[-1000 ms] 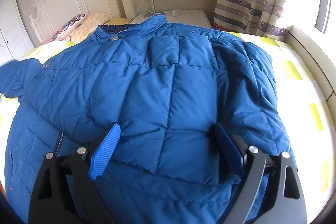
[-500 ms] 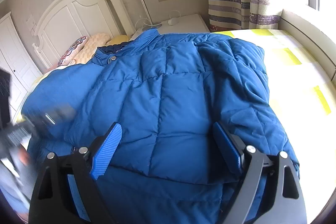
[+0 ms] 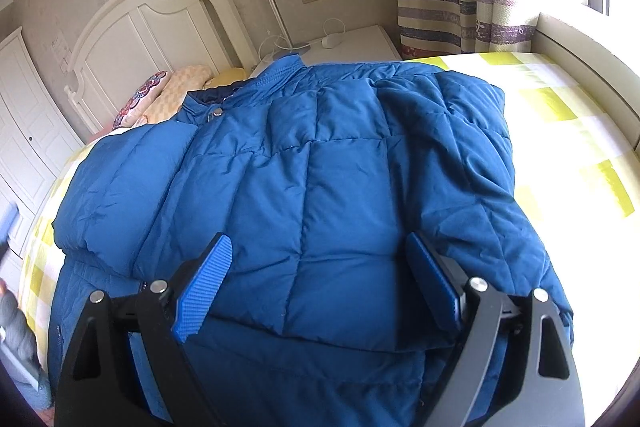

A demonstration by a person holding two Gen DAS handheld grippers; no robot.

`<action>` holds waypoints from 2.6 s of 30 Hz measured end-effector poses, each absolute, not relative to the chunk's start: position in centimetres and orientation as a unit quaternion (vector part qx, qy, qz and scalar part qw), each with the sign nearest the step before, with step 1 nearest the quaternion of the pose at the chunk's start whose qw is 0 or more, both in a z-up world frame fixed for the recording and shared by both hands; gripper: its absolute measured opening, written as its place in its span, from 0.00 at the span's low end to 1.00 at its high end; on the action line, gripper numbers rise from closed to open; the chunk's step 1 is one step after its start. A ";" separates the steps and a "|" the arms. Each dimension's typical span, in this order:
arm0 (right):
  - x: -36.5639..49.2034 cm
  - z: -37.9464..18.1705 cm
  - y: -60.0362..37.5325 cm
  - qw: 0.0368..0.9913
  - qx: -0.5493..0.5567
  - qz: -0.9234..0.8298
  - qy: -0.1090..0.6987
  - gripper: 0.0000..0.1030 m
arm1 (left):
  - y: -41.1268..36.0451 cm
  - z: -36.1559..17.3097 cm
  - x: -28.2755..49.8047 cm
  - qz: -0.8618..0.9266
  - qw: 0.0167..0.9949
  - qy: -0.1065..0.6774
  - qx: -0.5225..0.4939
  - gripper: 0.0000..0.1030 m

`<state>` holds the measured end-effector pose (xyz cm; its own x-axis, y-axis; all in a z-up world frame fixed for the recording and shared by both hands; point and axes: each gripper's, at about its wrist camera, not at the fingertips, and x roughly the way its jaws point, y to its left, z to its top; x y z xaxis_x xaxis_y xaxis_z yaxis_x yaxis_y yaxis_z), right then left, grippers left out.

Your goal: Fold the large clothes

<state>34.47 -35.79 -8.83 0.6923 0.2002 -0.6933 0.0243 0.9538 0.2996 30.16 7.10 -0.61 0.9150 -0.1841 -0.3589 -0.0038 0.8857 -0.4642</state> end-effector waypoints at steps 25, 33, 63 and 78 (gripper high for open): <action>34.6 -6.4 -11.5 0.898 -0.280 0.081 0.328 0.81 | 13.1 -5.8 30.9 0.176 0.917 0.271 -0.234 0.96; 36.2 -5.7 -9.5 0.905 -0.290 0.117 0.289 0.27 | 12.7 -5.2 30.4 0.170 0.926 0.254 -0.222 0.96; 32.4 -9.2 -38.7 0.879 0.321 0.043 0.350 0.34 | 11.1 -5.1 31.1 0.135 0.935 0.268 -0.190 0.96; 35.2 -6.7 -30.6 0.919 0.006 -0.024 0.395 0.46 | 11.4 -5.2 30.9 0.140 0.932 0.268 -0.198 0.96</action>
<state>35.22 -30.60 -6.65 0.6876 -0.0386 -0.7251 0.0484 0.9988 -0.0073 30.92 11.45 -5.17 0.8169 0.1555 -0.5554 -0.3676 0.8824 -0.2937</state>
